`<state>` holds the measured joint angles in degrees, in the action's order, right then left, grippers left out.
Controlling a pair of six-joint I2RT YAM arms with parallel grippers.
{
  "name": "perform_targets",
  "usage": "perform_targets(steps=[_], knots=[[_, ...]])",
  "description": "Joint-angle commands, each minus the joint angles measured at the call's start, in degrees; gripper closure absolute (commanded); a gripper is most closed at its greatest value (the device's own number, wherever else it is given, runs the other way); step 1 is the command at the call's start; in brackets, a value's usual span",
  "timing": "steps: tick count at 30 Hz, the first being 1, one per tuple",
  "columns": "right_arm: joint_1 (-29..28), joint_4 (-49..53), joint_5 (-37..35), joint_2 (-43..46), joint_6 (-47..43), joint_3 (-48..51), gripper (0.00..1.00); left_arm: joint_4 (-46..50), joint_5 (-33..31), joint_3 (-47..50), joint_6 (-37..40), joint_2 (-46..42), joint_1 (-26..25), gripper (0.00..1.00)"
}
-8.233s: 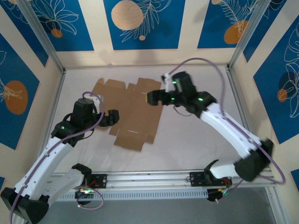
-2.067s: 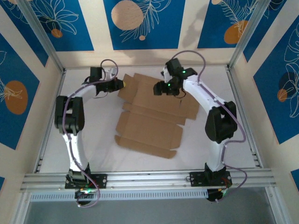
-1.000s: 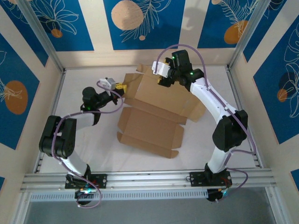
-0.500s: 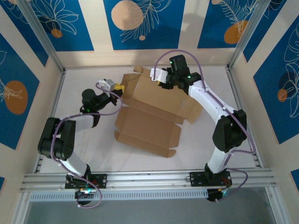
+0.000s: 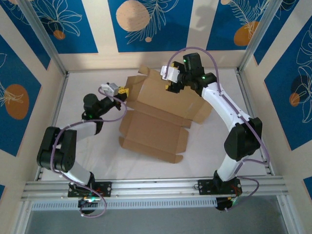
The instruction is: Fold the paper box
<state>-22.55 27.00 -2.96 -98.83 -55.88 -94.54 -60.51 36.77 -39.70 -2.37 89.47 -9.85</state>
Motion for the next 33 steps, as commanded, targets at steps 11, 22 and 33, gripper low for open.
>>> perform_targets(steps=[11, 22, 33], knots=[[-3.00, 2.70, -0.26, -3.58, 0.14, -3.13, 0.59, -0.70, -2.02, 1.12, 2.20, -3.60, -0.10, 1.00], [-5.40, -1.37, -5.64, 0.16, -2.42, -0.78, 1.00, 5.57, -16.00, 1.36, -4.93, -8.18, 0.14, 0.56], [-7.25, -6.06, -8.93, 1.53, -5.27, 5.05, 1.00, 62.99, -32.20, -20.57, -21.66, -20.66, 1.02, 0.69]])
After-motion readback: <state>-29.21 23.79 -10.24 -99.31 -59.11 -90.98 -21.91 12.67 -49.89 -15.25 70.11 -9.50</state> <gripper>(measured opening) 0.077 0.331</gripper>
